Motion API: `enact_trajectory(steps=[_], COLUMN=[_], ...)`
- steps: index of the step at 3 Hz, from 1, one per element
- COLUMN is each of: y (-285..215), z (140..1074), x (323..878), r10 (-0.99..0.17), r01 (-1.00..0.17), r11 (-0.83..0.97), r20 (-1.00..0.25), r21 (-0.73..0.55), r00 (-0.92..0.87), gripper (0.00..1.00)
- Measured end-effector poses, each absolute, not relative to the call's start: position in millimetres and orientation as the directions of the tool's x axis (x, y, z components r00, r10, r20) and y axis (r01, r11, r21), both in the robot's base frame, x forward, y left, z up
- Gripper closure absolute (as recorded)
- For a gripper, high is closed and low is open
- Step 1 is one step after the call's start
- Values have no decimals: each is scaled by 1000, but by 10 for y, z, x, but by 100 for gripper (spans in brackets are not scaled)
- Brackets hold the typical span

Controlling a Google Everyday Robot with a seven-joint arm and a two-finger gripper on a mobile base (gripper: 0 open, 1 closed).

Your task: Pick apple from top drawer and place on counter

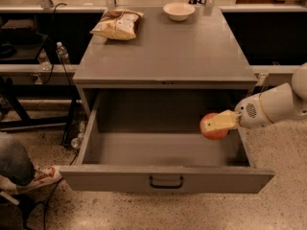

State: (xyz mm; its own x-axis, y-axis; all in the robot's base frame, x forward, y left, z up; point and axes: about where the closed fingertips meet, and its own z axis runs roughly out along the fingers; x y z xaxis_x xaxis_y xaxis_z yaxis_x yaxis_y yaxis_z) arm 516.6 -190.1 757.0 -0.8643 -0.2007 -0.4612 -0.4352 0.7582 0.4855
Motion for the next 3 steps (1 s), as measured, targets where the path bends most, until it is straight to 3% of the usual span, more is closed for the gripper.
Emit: enact_trajectory(steps=[3], y=[-2394], z=[8443], x=[5320], r10=[-54], r01=[-530], r11=[691], r20=[-697], r21=[490], r00=[-715], gripper=[100])
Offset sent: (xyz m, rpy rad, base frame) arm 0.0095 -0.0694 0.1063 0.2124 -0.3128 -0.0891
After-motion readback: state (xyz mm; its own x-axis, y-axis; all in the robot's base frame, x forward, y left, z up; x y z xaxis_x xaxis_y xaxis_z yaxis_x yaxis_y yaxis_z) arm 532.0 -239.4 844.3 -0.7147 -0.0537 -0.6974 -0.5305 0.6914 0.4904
